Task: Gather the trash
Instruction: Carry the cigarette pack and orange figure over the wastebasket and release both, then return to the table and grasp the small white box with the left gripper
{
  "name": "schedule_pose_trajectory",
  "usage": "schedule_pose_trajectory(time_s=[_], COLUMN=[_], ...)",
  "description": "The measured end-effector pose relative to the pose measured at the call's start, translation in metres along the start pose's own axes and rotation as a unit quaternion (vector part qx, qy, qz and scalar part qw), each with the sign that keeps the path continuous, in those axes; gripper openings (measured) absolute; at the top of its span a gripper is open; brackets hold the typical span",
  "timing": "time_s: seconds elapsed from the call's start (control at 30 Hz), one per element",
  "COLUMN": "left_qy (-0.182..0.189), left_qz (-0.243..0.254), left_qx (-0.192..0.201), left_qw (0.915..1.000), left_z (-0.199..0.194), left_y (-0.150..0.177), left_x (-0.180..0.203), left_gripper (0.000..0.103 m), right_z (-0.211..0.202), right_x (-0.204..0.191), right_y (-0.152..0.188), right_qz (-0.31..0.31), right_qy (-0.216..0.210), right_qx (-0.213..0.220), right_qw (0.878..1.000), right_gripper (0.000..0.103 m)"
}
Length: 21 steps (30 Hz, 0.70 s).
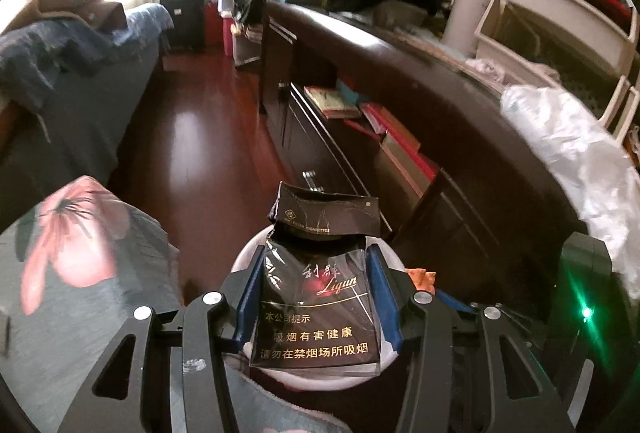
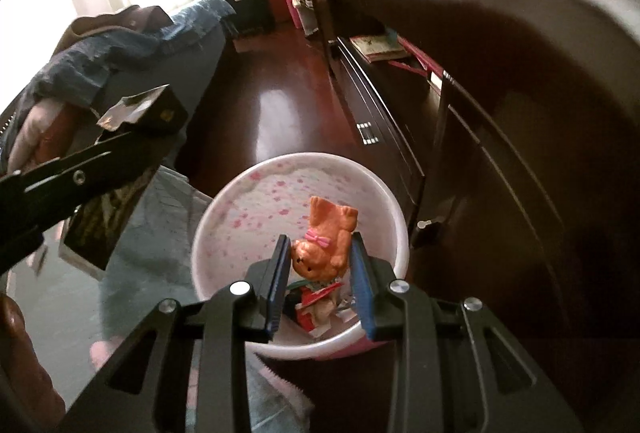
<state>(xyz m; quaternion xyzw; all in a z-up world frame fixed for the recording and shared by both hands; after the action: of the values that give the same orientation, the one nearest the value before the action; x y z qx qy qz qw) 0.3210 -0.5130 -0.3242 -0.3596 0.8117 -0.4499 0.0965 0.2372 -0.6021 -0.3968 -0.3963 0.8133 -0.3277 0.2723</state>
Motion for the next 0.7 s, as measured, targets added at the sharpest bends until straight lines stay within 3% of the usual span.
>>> schedule_pose_trajectory(time_s=[0.1,0.23,0.5,0.57,0.7], left_qy=[-0.002,-0.013,-0.028,-0.036,-0.072], left_qz=[0.0,-0.008,-0.014,-0.013,-0.009], left_qx=[-0.014,0.001,0.02,0.023,0.035], left_qw=[0.9999,0.9999,0.9993,0.999,0.9968], left_z=[0.015,0.016,0.0,-0.008,-0.036], left_y=[0.004,-0.001,-0.011,-0.012,-0.011], left_x=[-0.002,-0.009,-0.024,-0.029,-0.048], left_gripper=[0.054,0.086,0.089,0.089,0.092], right_z=[0.014,0.026,0.025,0.017,-0.004], right_x=[0.001,0.003,0.002,-0.002,-0.017], right_y=[0.003,0.005,0.011,0.011,0.01], right_qz=[-0.005,-0.001,0.003,0.003,-0.004], right_qy=[0.009,0.013,0.015,0.011,-0.003], right_qx=[-0.004,-0.006,-0.014,-0.013,-0.007], right_qw=[1.0,1.0,1.0,1.0,1.0], right_gripper=[0.033,0.042,0.047,0.053,0.057])
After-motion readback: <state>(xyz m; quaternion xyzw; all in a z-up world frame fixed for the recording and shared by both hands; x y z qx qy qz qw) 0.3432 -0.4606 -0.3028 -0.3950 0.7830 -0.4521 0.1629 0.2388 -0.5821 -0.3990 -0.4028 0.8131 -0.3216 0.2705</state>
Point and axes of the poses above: each gripper's, at about its wrist camera, not at the fingertips, and z roughly the way its jaws point, x to its right, y to its underside, the point moved 10 cm from there along z, roughly the way its jaws point, and after that the axes turned 11 degrees about x, right-handed, at the moved point
